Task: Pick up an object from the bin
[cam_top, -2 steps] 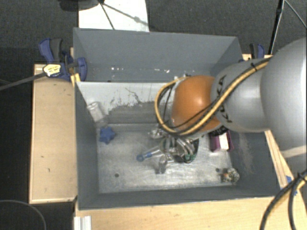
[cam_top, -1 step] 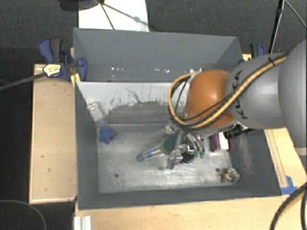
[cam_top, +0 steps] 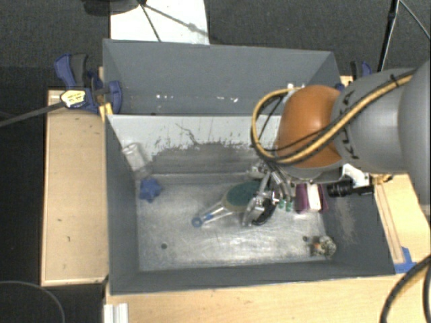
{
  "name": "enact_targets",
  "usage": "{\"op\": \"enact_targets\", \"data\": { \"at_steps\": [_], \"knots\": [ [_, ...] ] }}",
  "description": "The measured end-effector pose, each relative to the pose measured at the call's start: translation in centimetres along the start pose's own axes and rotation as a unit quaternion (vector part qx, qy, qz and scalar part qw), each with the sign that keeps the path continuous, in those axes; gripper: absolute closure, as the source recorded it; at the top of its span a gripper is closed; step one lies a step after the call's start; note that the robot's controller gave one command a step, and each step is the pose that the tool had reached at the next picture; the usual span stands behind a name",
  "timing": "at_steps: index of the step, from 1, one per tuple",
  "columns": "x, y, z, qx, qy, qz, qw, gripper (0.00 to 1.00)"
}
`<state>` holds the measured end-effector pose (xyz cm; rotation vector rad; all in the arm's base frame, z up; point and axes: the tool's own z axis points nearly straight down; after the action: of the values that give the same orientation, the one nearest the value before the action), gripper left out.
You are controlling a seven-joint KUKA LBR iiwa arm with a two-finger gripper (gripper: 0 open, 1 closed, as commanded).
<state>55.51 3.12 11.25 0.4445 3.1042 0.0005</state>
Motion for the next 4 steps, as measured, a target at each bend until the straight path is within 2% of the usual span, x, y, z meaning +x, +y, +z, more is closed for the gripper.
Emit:
{"op": "enact_targets", "data": {
  "at_steps": [1,2,3,4],
  "knots": [
    [-1.2,1.7,4.0,-0.001,-0.0004,0.103,0.9947,0.0],
    [-1.3,1.7,3.8,-0.001,0.0,0.103,0.9947,0.0],
    [-1.5,1.8,3.6,-0.002,-0.0026,0.104,0.9946,1.0],
    [-1.6,1.8,2.1,-0.001,-0.0006,0.103,0.9946,1.0]
  ]
}}
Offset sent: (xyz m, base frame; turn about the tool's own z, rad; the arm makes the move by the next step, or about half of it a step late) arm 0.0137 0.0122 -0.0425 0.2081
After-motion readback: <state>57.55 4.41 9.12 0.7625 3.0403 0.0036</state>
